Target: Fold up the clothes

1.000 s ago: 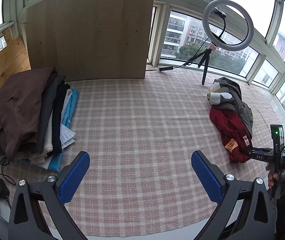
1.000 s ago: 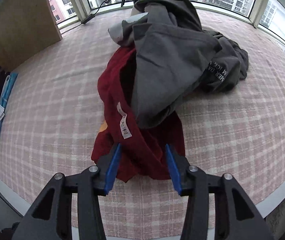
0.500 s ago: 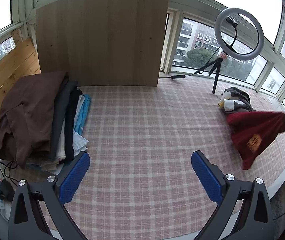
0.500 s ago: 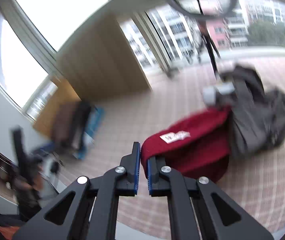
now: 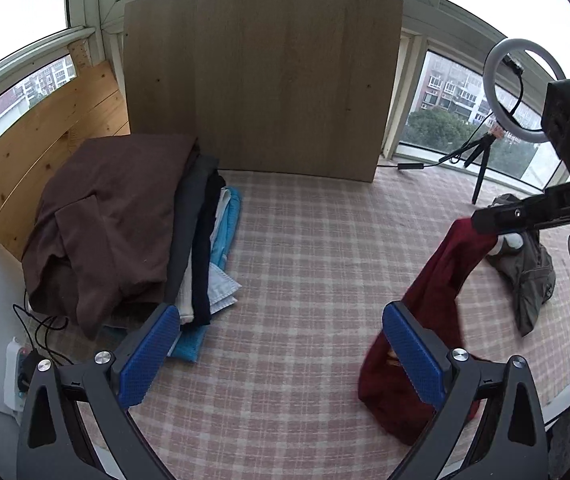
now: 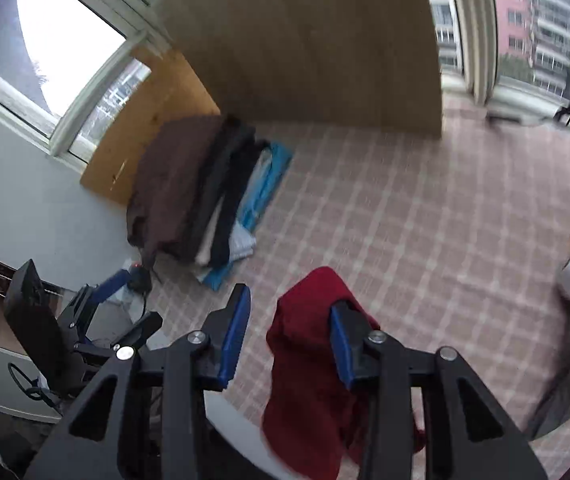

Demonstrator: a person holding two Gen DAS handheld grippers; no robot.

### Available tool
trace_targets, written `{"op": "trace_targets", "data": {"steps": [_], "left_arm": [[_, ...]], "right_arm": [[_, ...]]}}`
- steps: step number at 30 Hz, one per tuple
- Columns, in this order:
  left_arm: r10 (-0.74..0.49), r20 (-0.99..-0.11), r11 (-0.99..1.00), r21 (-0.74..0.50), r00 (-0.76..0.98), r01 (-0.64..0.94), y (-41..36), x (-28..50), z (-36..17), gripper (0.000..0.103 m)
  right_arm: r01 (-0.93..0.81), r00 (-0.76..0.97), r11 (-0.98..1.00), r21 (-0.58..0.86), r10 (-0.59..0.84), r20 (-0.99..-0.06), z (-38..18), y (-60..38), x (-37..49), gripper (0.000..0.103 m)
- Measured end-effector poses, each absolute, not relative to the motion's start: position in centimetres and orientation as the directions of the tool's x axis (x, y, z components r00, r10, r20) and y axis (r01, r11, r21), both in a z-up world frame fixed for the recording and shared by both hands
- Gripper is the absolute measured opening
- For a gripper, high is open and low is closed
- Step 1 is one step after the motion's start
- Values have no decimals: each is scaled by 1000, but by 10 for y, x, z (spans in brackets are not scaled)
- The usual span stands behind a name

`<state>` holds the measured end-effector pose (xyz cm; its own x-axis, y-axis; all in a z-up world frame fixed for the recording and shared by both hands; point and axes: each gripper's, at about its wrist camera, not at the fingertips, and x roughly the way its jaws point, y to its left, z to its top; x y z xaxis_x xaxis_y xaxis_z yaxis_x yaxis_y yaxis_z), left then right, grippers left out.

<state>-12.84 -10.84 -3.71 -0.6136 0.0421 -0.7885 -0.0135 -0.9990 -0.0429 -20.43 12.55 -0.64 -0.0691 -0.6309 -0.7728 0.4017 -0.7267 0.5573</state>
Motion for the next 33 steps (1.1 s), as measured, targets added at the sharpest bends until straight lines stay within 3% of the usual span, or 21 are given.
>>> {"op": "trace_targets", "data": {"steps": [4,7,10,13,17,22,25,26,27,29,33], "left_arm": [[78,-824,-997,-65,-561,-44,-97,-135,-57,102],[131,-848,-990,-82,-514,-118,-68,-143,-73,102],[184,-869,-974,-99,-460,-202,-32,-150,-89,102],[237,-896,-947,-126,-376,-297,13,-154,-110,102],[166,-939,-917,-35,-301,-397,70,-161,-149,102],[35,-965,-906,78,-258,-416,95,-170,-190,101],[50,-971,-910,53,-236,-412,83,-166,-195,87],[55,-972,-911,45,-228,-410,79,-165,-196,76],[64,-973,-914,32,-221,-404,74,-164,-197,58],[99,-973,-926,-13,-209,-378,58,-162,-194,35],[144,-968,-942,-70,-205,-328,30,-157,-186,32]], "right_arm": [[395,-101,-727,562,-642,-760,-32,155,-196,38],[298,-109,-718,629,-680,-725,-54,197,-201,38],[293,-225,-847,443,-511,-829,-65,215,-198,38],[346,-210,-894,286,-371,-905,-92,224,-178,38],[383,-113,-877,291,-357,-927,-133,235,-154,38],[431,-59,-848,309,-368,-928,-158,229,-138,38],[450,-55,-837,312,-375,-926,-163,228,-135,42],[459,-50,-832,312,-374,-926,-165,226,-134,42],[472,-57,-827,305,-374,-926,-165,222,-133,44],[502,-64,-812,299,-379,-923,-164,213,-131,46],[572,-89,-786,235,-344,-935,-164,192,-125,43]]}}
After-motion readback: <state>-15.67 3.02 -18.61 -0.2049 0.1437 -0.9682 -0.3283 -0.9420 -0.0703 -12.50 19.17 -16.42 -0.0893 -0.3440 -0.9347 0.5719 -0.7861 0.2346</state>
